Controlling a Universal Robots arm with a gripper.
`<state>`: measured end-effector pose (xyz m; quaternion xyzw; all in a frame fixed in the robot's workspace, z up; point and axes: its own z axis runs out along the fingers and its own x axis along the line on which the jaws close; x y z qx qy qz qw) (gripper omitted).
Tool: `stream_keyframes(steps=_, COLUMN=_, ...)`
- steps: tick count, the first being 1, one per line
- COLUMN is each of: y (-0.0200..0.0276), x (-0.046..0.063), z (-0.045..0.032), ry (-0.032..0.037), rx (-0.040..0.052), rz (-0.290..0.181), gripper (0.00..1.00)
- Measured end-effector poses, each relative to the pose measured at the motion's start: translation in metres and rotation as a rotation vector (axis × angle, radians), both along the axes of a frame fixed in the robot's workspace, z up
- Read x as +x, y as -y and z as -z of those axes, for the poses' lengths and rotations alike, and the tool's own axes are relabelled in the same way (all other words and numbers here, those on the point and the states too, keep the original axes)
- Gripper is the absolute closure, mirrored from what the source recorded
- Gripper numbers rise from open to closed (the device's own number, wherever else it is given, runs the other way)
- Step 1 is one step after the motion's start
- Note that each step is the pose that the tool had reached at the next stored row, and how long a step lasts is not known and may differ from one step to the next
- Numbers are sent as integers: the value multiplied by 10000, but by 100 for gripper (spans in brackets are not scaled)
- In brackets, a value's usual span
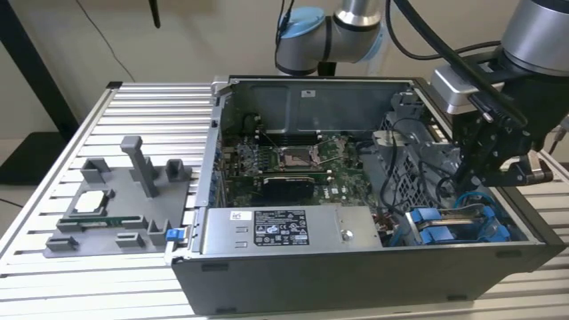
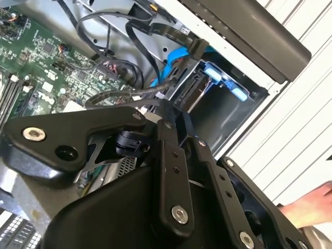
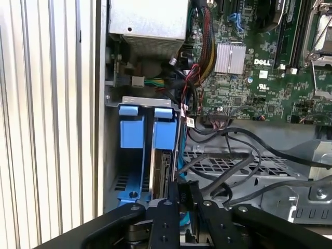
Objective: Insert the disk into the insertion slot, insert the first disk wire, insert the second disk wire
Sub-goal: 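Insert the first disk wire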
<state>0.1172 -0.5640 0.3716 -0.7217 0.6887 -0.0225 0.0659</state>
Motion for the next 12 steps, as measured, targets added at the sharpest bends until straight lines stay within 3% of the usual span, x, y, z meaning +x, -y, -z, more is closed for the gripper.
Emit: stream_keyframes(steps=12, y=35, x=93, z=65, ry=-173, rx=-155, rz=1, gripper=100)
